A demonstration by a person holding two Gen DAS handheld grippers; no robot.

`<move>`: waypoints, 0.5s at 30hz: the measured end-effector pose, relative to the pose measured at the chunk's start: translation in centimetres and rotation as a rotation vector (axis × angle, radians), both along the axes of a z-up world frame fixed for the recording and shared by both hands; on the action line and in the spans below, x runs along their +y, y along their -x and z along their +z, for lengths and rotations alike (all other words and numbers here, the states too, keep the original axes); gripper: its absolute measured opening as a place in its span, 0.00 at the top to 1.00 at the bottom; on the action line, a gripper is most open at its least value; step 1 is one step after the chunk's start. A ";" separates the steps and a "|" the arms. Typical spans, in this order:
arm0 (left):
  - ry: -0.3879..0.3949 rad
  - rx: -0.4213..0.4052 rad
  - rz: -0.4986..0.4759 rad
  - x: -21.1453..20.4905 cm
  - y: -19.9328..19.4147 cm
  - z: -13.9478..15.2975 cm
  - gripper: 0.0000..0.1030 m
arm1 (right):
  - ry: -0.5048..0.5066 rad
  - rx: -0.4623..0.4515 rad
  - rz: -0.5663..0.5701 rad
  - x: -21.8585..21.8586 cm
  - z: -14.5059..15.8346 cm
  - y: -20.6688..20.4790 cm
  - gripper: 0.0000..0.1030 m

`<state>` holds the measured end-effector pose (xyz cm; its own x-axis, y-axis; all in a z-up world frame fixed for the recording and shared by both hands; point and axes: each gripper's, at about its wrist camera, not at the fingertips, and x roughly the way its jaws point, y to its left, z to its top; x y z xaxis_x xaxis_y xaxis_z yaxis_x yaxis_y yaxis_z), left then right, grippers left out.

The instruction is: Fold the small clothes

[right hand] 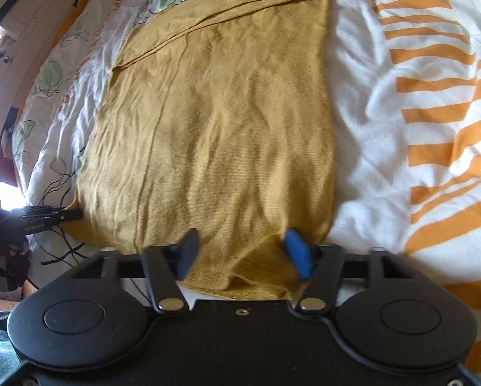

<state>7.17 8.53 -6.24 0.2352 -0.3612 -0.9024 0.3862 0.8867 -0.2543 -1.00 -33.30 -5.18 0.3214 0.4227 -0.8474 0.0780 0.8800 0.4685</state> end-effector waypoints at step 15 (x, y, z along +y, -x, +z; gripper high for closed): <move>0.090 -0.069 0.101 1.3 1.2 1.2 0.94 | 0.087 -0.077 -0.127 -2.1 2.1 -0.1 0.40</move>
<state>5.98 9.83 -5.01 0.3344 -0.4115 -0.8479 0.3154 0.8966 -0.3108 -0.86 -35.38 -3.03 0.4331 0.3008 -0.8497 0.1582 0.9027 0.4002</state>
